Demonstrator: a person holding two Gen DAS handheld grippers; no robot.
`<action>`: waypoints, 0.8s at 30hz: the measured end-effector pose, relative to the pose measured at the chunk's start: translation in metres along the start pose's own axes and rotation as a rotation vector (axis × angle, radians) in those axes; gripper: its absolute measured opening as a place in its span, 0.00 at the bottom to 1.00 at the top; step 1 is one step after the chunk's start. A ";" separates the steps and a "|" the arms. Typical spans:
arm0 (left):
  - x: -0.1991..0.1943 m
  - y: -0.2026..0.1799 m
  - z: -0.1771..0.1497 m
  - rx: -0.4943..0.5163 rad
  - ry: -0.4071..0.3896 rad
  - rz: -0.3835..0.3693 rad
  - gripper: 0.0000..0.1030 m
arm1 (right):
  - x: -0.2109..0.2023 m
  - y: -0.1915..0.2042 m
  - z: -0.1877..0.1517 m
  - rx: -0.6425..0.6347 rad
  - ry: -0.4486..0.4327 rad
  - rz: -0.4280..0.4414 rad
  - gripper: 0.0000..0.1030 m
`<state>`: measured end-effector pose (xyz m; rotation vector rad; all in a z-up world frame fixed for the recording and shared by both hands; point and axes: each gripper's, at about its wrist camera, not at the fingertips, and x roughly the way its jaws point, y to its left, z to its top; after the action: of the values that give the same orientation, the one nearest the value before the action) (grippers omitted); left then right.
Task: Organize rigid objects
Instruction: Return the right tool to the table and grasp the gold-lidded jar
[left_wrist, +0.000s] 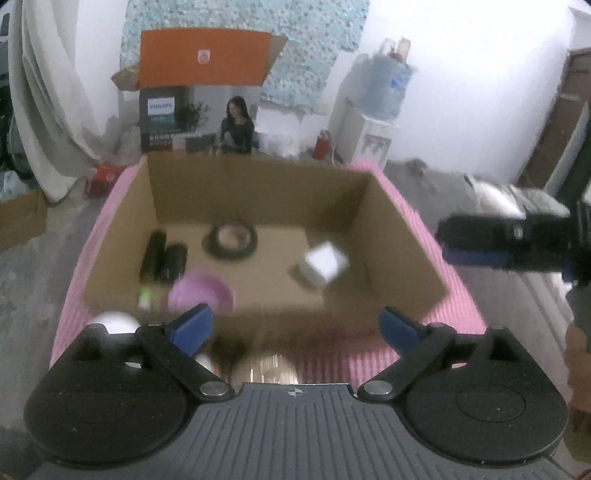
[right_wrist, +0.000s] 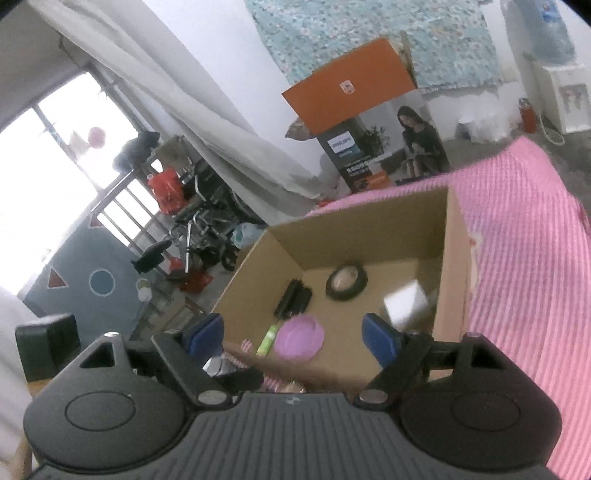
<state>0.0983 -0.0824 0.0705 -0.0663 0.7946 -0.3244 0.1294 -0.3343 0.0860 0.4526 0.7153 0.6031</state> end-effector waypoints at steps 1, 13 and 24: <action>-0.002 -0.002 -0.009 0.012 0.009 0.001 0.95 | -0.002 0.001 -0.008 0.006 -0.001 -0.001 0.82; 0.023 -0.002 -0.066 0.154 0.044 0.079 0.94 | 0.033 -0.001 -0.072 0.153 0.083 0.016 0.82; 0.046 0.008 -0.076 0.175 0.063 0.079 0.76 | 0.087 -0.013 -0.078 0.188 0.164 -0.005 0.65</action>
<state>0.0763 -0.0844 -0.0163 0.1395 0.8258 -0.3208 0.1298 -0.2739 -0.0149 0.5799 0.9338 0.5751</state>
